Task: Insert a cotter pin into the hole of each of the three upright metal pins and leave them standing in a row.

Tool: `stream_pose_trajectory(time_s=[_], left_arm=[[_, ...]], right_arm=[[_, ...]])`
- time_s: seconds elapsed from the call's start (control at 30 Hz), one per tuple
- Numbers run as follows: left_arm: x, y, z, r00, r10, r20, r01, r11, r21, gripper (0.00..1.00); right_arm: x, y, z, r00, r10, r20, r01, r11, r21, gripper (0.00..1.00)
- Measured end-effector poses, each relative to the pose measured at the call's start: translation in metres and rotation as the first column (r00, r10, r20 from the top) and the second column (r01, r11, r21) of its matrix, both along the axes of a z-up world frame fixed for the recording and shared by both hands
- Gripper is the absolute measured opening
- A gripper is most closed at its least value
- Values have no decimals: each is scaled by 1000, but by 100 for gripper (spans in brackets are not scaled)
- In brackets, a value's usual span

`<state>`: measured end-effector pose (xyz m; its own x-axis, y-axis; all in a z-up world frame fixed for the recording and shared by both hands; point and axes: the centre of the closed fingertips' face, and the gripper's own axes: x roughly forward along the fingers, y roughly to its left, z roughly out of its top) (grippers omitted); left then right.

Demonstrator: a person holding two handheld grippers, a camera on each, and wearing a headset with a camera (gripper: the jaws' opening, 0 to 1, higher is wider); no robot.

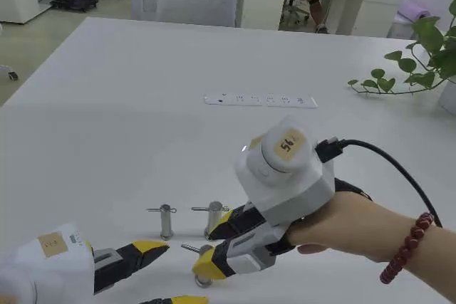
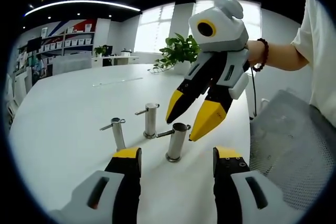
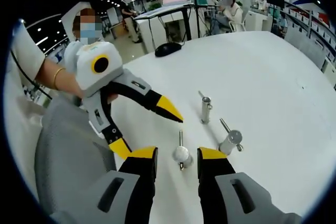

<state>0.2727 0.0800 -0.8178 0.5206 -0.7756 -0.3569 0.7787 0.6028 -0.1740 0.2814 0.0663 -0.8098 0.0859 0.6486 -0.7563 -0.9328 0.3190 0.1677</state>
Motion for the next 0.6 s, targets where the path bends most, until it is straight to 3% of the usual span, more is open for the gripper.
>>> stream_pose_trajectory(time_s=[0.2,0.6], left_arm=[[0,2,7,1000,16,0,-16,999,-33,60],[-6,1,14,1000,7,4,-7,999,-48,73]], right_arm=[[-2,4,-6,1000,6,12,-6,1000,-11,31],[1,4,-17,998,22,52,-19,998,-55,27]])
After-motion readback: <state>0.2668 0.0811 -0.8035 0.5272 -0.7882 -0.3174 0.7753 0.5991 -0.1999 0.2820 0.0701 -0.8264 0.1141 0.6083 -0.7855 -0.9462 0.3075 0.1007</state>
